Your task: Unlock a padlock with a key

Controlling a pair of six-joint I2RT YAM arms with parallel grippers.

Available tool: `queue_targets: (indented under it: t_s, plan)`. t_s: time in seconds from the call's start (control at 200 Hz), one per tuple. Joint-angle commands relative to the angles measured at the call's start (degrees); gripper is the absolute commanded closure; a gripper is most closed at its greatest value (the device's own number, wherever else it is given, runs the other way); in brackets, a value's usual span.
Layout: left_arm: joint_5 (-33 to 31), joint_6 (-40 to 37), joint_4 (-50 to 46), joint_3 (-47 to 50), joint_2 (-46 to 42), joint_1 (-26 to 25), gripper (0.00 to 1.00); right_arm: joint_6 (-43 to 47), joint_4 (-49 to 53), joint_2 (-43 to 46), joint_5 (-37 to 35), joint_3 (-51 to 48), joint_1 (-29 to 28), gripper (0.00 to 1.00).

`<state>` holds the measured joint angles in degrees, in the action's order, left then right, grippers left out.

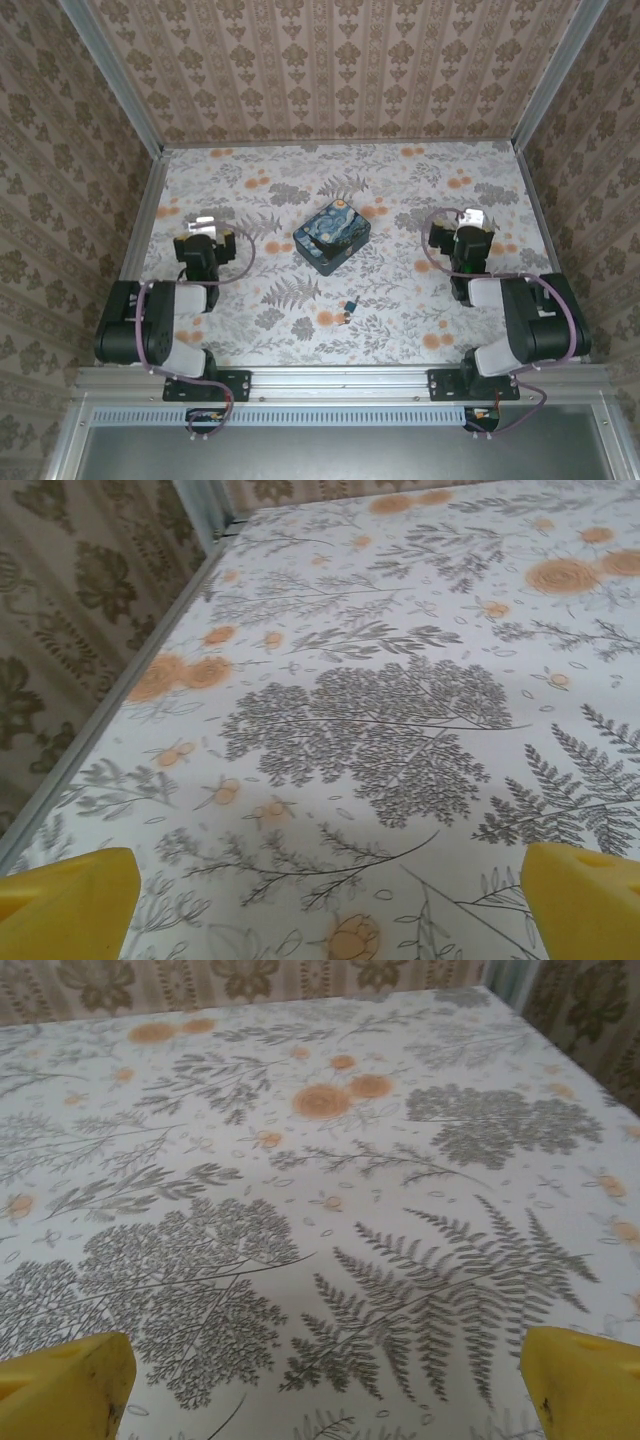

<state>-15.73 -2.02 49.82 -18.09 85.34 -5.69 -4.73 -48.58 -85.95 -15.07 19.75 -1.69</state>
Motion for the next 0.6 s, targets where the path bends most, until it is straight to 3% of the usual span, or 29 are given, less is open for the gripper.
queue_targets:
  t_s: [0.0,0.105,0.23,0.595]
  plan:
    - [2.8,-3.6,9.4,-1.0,3.7,-0.3,0.0,2.6,-10.0,-2.2,7.3,-1.3,-0.2,0.01]
    - [4.3,-2.2,4.4,-3.0,3.3,0.6,0.0,3.0,-1.8,-2.2,9.6,3.3,0.1,0.0]
    - [12.6,-0.1,-1.1,-5.3,2.9,4.7,0.0,2.5,-0.9,-2.2,10.6,3.7,0.8,0.0]
    - [12.5,0.1,-0.9,-5.3,2.9,4.6,0.0,2.4,-2.1,-1.9,9.6,2.8,0.7,0.01]
